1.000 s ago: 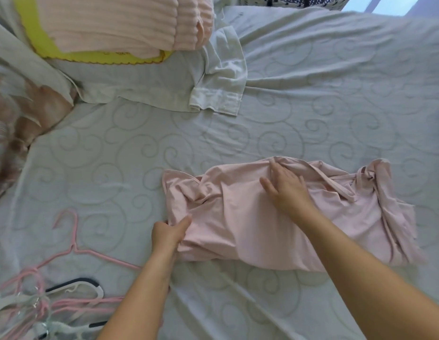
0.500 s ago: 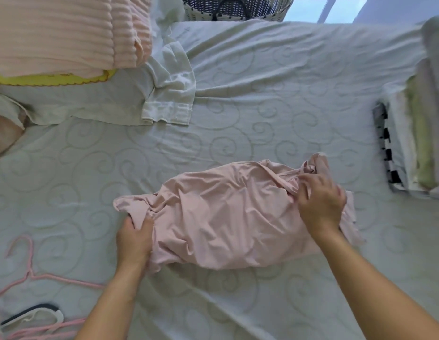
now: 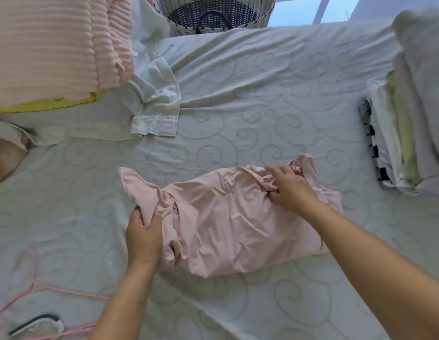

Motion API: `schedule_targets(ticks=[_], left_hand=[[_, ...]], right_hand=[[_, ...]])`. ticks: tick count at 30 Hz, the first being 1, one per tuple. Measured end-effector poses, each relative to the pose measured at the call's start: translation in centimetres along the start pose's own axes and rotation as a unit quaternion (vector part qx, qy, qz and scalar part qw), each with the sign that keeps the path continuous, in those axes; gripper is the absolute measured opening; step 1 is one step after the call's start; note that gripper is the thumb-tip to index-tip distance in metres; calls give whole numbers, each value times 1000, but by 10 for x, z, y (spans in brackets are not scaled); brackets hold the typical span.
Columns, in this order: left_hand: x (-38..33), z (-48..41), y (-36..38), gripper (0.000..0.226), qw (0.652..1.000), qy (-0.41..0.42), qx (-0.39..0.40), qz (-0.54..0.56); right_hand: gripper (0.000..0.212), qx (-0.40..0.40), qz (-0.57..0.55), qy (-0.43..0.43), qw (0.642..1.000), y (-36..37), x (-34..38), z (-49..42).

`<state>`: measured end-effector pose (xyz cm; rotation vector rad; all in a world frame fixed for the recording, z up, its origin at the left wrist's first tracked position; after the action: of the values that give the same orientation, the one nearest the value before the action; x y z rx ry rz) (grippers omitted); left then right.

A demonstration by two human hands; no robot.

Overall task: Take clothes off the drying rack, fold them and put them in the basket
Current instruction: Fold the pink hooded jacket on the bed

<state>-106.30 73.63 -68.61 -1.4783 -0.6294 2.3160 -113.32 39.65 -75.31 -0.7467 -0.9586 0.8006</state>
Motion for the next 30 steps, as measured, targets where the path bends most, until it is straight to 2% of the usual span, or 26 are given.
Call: schedule_targets(ticks=[2,3,5,7,9,11,13,15,17,19,21,26,28,30], left_hand=[[-3,2,2,15,1000,4,-1,-3],[-4,3,2,20,1000,8,-2,-5],[-5,4,4,29,1000,15,-2,-6],[-6,5,5,34,1000,20,-1,-2],[-8,6,7,37,1000,22,4,-3],[-11,8,9,40,1000,25,12,-7],[-16,11,11,56,999,31,19,-8],[-25,17,14,76,998,52,21,-12],[-37,26,17,79,996,83,19,-30],[-49,34,23,65,991,123,27,-50],[-56,40,32,53,990,121,54,-53],[-77,59,69,57,986,118,107,-51],[-88,71,89,61,981,134,128,-61],[-94,85,117,62,973,149,158,-80]], right_hand=[[36,-21,72,4,997,-9,0,-9],[31,-62,84,2,995,-16,0,-12],[36,-168,23,20,985,-30,-1,-13],[49,-206,-64,66,974,-31,-1,-12],[56,-187,-44,48,980,-21,20,-1],[49,-178,6,-56,982,-5,51,16],[53,-68,58,-107,990,23,68,29],[54,61,71,-65,993,53,57,33],[53,99,54,-41,993,61,49,29],[52,84,16,-33,996,53,51,27],[52,50,-39,-21,998,39,53,28],[57,-73,-191,-14,979,7,43,46],[58,-123,-299,-2,946,-3,30,56],[38,-144,-433,29,889,-9,15,65]])
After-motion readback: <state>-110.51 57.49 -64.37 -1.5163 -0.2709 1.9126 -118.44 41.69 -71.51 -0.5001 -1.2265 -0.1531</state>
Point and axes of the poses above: each hand's wrist, its own z-axis away from the middle knuckle, its own y-axis out of the palm, x = y × z, the point moved 7 cm from there along -z, towards the middle knuckle, and after that the axes turned 7 degrees about -y, right-handed, at the moved point
